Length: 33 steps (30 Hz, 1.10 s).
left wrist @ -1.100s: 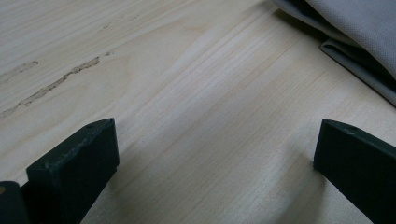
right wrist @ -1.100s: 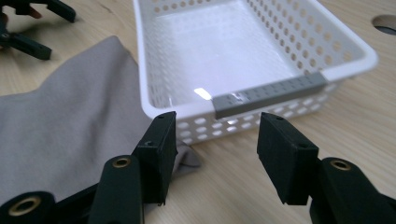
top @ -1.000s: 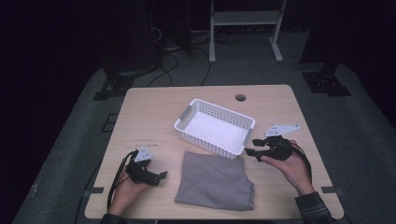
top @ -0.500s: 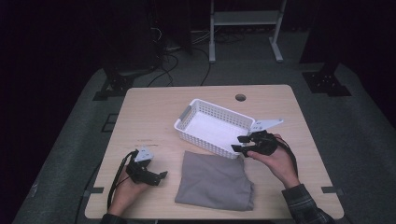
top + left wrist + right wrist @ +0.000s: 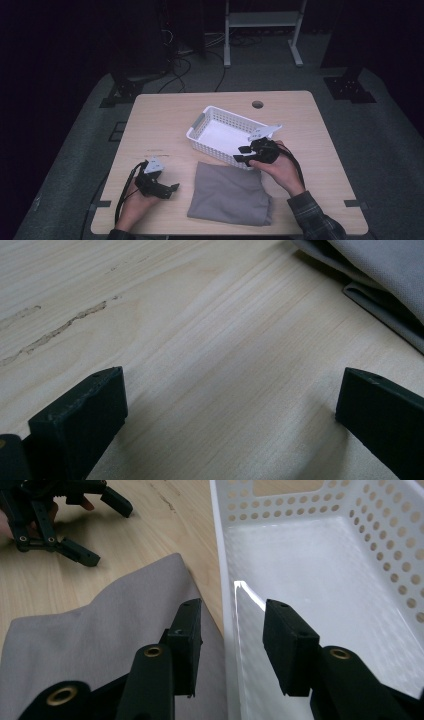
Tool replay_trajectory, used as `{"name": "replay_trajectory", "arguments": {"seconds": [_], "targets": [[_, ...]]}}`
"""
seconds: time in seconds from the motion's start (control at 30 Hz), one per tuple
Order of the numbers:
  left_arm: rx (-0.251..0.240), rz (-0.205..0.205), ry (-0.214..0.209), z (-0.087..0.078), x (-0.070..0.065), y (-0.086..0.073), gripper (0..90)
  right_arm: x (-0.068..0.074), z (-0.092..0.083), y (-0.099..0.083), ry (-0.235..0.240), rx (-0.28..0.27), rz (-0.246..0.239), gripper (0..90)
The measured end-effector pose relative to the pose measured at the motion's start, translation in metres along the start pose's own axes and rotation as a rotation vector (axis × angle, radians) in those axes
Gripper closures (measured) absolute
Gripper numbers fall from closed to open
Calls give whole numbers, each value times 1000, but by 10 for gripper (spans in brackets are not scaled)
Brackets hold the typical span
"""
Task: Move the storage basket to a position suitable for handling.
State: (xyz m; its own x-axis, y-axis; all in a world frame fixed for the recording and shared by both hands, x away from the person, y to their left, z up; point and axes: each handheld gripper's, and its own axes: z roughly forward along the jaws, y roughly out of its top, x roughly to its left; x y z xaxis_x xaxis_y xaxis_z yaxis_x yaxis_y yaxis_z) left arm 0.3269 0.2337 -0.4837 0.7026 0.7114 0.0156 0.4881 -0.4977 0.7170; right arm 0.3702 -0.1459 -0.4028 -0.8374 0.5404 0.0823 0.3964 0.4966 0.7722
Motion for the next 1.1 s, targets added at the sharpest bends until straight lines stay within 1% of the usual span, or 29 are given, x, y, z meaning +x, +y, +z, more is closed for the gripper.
{"name": "replay_trajectory", "arguments": {"seconds": [0.17,0.2,0.23,0.4,0.5,0.53,0.67,0.7,0.73,0.8,0.87,1.1], "targets": [[0,0,1,0,0,0,0,0,14,9,19,12,-6,594],[0,0,1,0,0,0,0,0,14,9,19,12,-6,594],[1,1,0,0,0,0,0,1,19,12,20,27,1,597],[1,1,1,0,0,0,0,1,34,19,25,75,-11,619],[0,0,1,0,0,0,0,1,39,21,27,88,-12,622],[1,2,1,0,0,0,0,0,44,23,26,101,-12,628],[3,3,1,0,0,0,0,1,53,28,26,121,-17,641],[3,3,1,0,0,0,0,1,53,28,26,121,-17,641],[3,2,1,0,0,0,0,2,58,30,27,138,-22,655],[3,3,1,0,0,0,0,2,63,32,26,153,-21,659],[3,2,1,0,0,0,0,1,65,33,22,159,-21,663],[6,5,1,-1,0,0,0,-1,75,35,35,204,-4,762]]}}
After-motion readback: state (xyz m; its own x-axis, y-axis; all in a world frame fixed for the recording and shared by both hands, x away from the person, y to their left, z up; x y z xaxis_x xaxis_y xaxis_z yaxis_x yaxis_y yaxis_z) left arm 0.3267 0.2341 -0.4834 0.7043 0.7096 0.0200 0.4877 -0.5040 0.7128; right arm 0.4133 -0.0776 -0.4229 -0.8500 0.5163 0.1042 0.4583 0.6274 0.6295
